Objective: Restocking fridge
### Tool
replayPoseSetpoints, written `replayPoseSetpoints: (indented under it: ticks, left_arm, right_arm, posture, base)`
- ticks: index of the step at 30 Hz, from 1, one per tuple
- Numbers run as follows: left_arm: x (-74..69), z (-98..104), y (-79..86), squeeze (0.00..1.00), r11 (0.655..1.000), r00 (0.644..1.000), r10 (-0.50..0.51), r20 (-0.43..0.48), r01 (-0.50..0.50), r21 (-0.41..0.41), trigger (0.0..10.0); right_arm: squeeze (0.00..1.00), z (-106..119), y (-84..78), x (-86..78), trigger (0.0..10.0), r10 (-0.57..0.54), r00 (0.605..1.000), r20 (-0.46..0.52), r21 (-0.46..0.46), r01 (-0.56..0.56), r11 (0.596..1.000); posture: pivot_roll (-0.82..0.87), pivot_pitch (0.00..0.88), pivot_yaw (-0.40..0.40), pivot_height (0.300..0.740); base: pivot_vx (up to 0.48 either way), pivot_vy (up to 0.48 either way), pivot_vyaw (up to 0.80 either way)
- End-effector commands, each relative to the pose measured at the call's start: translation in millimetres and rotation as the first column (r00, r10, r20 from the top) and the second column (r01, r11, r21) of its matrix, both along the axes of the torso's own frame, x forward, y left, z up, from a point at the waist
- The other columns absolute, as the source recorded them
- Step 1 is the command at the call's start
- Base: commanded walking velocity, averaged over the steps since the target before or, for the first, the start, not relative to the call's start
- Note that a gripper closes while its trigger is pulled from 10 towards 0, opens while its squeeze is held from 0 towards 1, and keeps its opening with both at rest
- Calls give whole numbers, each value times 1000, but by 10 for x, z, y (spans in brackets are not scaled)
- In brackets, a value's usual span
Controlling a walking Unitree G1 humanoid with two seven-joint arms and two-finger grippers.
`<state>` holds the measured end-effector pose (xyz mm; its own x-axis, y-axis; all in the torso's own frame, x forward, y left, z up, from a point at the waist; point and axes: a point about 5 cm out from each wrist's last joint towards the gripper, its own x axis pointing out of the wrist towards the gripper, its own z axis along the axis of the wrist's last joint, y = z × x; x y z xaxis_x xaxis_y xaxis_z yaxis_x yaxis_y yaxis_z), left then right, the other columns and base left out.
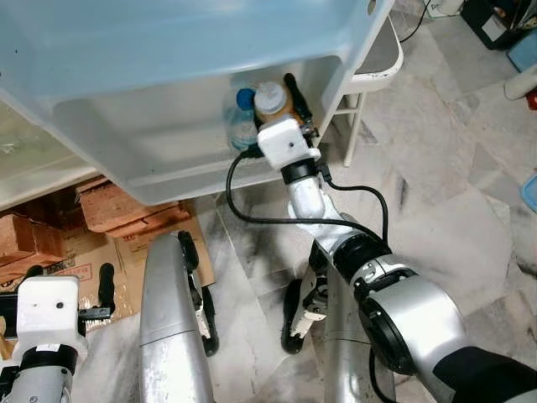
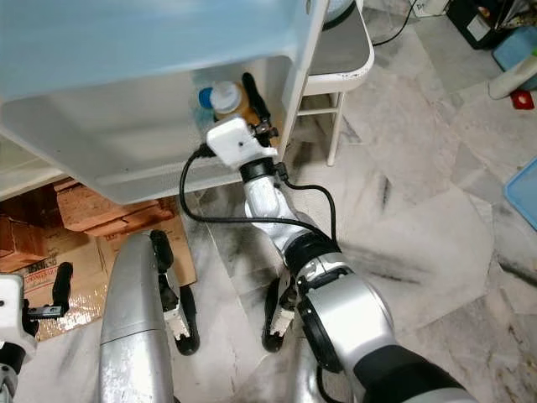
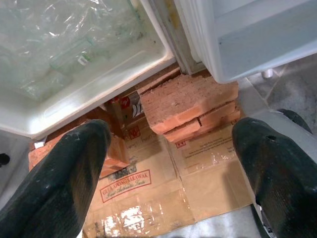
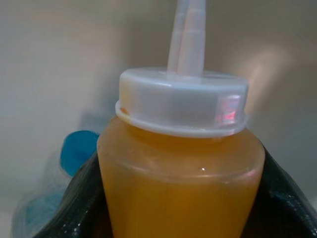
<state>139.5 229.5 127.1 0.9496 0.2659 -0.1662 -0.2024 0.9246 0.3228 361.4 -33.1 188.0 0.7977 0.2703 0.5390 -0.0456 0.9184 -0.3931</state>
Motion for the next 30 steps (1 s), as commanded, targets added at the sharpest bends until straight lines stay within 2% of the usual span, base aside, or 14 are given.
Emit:
replayPoseSetpoints:
  ticks: [1, 4, 9, 11, 12, 17, 24, 26, 29, 30]
  left_arm:
    - [-73, 2, 13, 0, 1000, 1000, 11, -25, -11, 19, 10000]
    - [-94, 25, 14, 0, 999, 1000, 7, -21, -6, 36, 10000]
    - [-176, 70, 31, 0, 999, 1000, 17, -25, -16, 40, 10000]
    - [-182, 74, 34, 0, 999, 1000, 18, -25, -17, 41, 10000]
    - [-188, 79, 38, 0, 999, 999, 19, -27, -18, 43, 10000]
    - [-225, 85, 41, 0, 999, 999, 21, -37, -20, 44, 10000]
    - [-245, 87, 38, 0, 999, 999, 21, -43, -19, 42, 10000]
    - [-246, 81, 39, 0, 999, 999, 20, -47, -19, 38, 10000]
    - [-241, 76, 38, 0, 999, 999, 18, -49, -16, 37, 10000]
    - [-233, 70, 37, 0, 999, 999, 13, -51, -12, 35, 10000]
  right_arm:
    - [0, -437, -129, -38, 10000, -68, 979, -192, -50, 59, 997]
    - [0, -382, -113, -28, 10000, -68, 985, -156, -68, 58, 996]
    - [0, -103, 114, -53, 10000, 23, 999, 33, -151, -18, 988]
    - [0, -79, 139, -60, 10000, 36, 998, 47, -155, -28, 987]
    - [0, 7, 250, -100, 10000, 97, 989, 108, -188, -75, 979]
    - [0, 113, 463, -222, 10000, 226, 952, 207, -247, -173, 953]
    - [0, 16, 531, -292, 10000, 276, 944, 183, -272, -221, 937]
    - [0, -143, 469, -265, 10000, 219, 972, 80, -231, -196, 953]
    - [0, -224, 426, -250, 10000, 188, 982, 31, -219, -176, 960]
    - [0, -344, 351, -229, 10000, 138, 990, -41, -204, -143, 968]
  posture:
    - [346, 490, -35, 511]
    - [361, 495, -33, 511]
    - [389, 510, -29, 511]
    - [389, 511, -29, 511]
    - [391, 514, -28, 511]
    - [394, 525, -29, 511]
    - [400, 526, -30, 511]
    - [398, 528, -31, 511]
    - [397, 526, -29, 511]
    - [398, 524, -28, 511]
  base:
    - [0, 0, 0]
    - [0, 0, 0]
    - [0, 0, 0]
    - [0, 0, 0]
    - [0, 0, 0]
    - [0, 0, 0]
    - [0, 0, 0]
    - [0, 0, 0]
    - [0, 0, 0]
    - [0, 0, 0]
